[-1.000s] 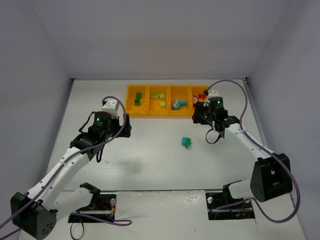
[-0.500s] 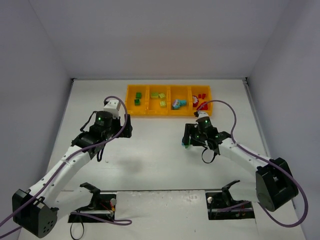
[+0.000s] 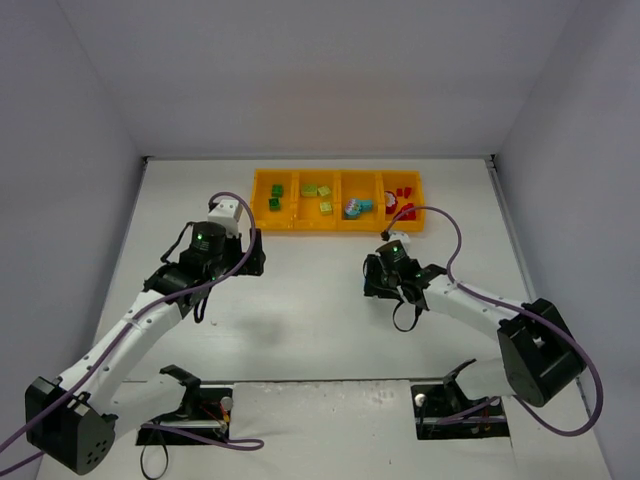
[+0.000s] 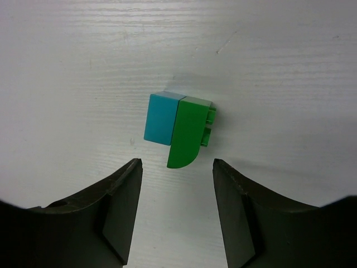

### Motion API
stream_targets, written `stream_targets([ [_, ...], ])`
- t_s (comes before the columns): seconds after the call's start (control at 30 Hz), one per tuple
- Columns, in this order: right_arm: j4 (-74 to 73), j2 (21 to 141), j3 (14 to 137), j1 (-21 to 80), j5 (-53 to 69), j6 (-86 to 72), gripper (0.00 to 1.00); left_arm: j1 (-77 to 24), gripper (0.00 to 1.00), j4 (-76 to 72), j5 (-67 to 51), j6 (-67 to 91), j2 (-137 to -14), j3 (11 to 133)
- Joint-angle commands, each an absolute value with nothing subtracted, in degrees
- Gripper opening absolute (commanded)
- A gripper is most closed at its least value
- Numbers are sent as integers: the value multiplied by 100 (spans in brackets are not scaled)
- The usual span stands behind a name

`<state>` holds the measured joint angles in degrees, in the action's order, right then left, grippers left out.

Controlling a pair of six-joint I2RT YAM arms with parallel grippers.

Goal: Sort the legos into containers by color

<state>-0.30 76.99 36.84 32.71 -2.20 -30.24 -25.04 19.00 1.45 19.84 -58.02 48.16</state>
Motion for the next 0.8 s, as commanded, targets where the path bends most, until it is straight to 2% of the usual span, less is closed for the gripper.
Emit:
stream_targets([
  [0.0, 26, 7813, 3893, 3305, -642, -3234, 50, -2461, 97, 1626, 62, 1978, -5845, 5018],
  [0.77, 26, 8402, 4061, 3313, -712, -2918, 33, -2452, 97, 1635, 0, 1951, -5871, 5063],
])
